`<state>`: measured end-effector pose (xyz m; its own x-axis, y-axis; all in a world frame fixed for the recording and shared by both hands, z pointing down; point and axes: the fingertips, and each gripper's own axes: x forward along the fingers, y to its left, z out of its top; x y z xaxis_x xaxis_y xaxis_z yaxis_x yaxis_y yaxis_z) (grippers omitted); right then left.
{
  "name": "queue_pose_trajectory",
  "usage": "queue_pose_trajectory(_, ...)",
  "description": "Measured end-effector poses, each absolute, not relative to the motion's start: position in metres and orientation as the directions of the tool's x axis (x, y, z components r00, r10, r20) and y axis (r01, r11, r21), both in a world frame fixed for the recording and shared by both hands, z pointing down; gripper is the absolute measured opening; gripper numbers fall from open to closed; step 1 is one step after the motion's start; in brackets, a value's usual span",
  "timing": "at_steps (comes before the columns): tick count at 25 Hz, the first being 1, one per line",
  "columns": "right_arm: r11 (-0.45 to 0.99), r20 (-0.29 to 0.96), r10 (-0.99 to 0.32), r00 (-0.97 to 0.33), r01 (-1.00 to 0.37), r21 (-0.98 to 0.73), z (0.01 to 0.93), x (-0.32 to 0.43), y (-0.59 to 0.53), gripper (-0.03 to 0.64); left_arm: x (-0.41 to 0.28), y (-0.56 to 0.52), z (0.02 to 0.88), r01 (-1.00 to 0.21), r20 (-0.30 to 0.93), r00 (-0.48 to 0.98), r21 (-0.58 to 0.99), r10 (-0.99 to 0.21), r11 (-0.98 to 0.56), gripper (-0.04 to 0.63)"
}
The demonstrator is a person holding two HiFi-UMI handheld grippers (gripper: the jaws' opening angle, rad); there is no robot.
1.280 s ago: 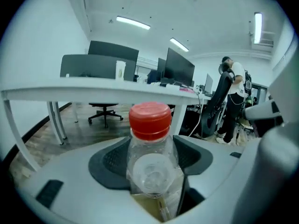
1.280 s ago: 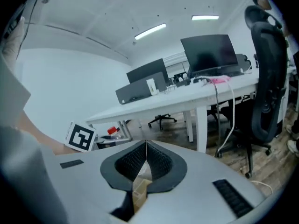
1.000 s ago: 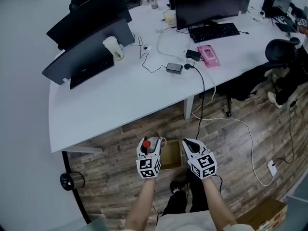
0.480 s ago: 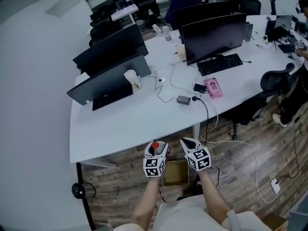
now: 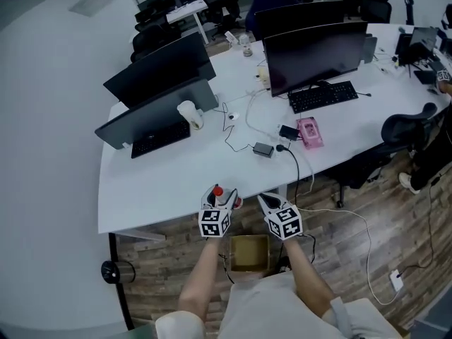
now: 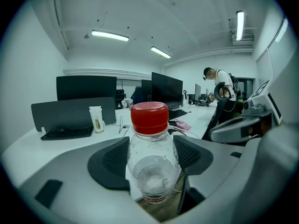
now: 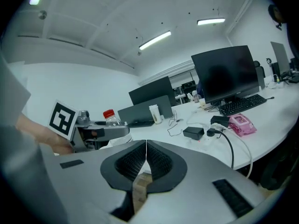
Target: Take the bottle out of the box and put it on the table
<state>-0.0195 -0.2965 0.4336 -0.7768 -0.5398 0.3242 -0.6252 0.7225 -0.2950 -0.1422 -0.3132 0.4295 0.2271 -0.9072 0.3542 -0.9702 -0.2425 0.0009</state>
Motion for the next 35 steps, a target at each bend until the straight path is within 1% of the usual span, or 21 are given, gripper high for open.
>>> queue_pose_trajectory(5,0.712,0.348,-0.540,-0.766,-0.637,-0.296,0.448,0.002,-0.317,0.040,-0.144,-0.357,0.440,-0.972,0.374,0.216,-0.003,-0.902,-0.234,0.299)
queue_pose_trajectory(11,0.731,0.341,-0.517,-0.785,-0.612,-0.301,0.450,0.000,-0.329,0.040,-0.156,-0.387,0.451,-0.987,0.414,0.156,0.023,-0.897,-0.161,0.299)
queue_pose_trajectory(15,0.736,0.351,-0.507,-0.787,-0.607,-0.299,0.452,0.008,-0.333,0.040,-0.153,-0.401,0.461,-0.988,0.443,0.144,0.019,-0.885,-0.151,0.299)
queue_pose_trajectory(19,0.733,0.368,-0.500,-0.784,-0.609,-0.303,0.462,0.015,-0.332,0.040,-0.156,-0.409,0.465,-0.987,0.446,0.145,0.002,-0.883,-0.161,0.299)
queue_pose_trajectory(24,0.721,0.389,-0.501,-0.773,-0.621,-0.307,0.475,0.023,-0.328,0.040,-0.151,-0.418,0.468,-0.976,0.438,0.186,-0.020,-0.879,-0.216,0.299)
queue_pose_trajectory(25,0.719,0.392,-0.502,-0.771,-0.624,-0.307,0.477,0.024,-0.327,0.040,-0.149,-0.419,0.469,-0.973,0.443,0.198,-0.019,-0.875,-0.230,0.302)
queue_pose_trajectory(26,0.716,0.394,-0.504,-0.769,-0.627,-0.306,0.478,0.025,-0.327,0.040,-0.147,-0.419,0.471,-0.970,0.449,0.207,-0.019,-0.869,-0.241,0.323)
queue_pose_trajectory(28,0.713,0.396,-0.510,-0.763,-0.633,-0.302,0.477,0.027,-0.326,0.040,-0.146,-0.419,0.473,-0.968,0.458,0.213,-0.018,-0.863,-0.249,0.340)
queue_pose_trajectory(35,0.713,0.392,-0.525,-0.756,-0.642,-0.282,0.467,0.019,-0.315,0.040,-0.155,-0.398,0.465,-0.971,0.438,0.219,0.009,-0.872,-0.239,0.351)
